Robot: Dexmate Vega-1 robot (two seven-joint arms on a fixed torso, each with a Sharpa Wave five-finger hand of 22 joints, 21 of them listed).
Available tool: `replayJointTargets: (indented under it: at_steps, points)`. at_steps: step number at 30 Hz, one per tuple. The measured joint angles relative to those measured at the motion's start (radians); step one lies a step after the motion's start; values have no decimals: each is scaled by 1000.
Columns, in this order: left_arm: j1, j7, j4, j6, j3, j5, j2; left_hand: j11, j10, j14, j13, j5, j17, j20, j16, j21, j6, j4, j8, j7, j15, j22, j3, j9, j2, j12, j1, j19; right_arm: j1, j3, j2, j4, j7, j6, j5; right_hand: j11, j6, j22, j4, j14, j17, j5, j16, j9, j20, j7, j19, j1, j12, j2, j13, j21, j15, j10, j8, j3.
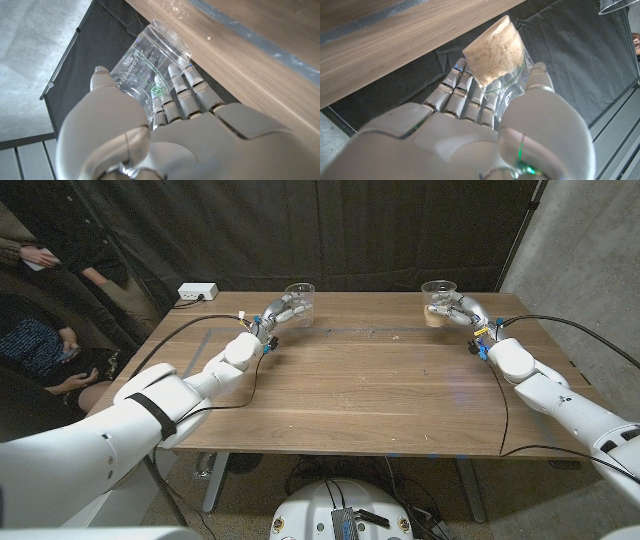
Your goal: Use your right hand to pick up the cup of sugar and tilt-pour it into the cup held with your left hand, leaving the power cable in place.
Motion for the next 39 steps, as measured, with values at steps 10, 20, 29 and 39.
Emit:
replayJointTargets:
  at_steps: [10,20,29,39]
  points:
    - [5,-66,0,-66,-62,-24,-7,-3,3,11,2,-15,0,0,0,0,3,-2,0,-4,0,0,-2,1,0,6,0,0,-79,57,-27,-182,-28,-110,39,0,4,0,0,5,2,0,0,1,0,4,0,-2,0,4,-1,0,-5,0,0,0]
    - [24,-125,-31,-102,-111,-45,1,-3,3,11,6,-31,5,-4,-8,0,3,-3,7,-4,0,0,-3,5,7,8,-7,-4,-136,97,-40,-314,-42,-204,73,4,4,0,0,15,5,-1,0,1,4,4,4,-4,0,6,-4,0,-4,11,-1,0]
    - [96,-158,-206,-27,-148,-58,67,-1,-6,11,11,-44,9,5,-18,-5,1,-3,7,-1,0,0,-3,9,6,8,-7,-13,-179,128,-46,-413,-46,-272,102,1,7,0,0,25,6,-7,0,-3,-2,8,9,-2,2,8,-10,0,-4,27,-3,0]
    - [158,-173,-405,99,-173,-62,125,4,-11,11,11,-54,14,4,-22,-9,-2,-3,6,2,0,3,-3,9,15,15,2,-22,-206,149,-45,-462,-46,-307,127,0,9,0,-4,39,9,-8,0,-3,2,5,12,-1,2,9,-12,0,-7,39,-4,4]
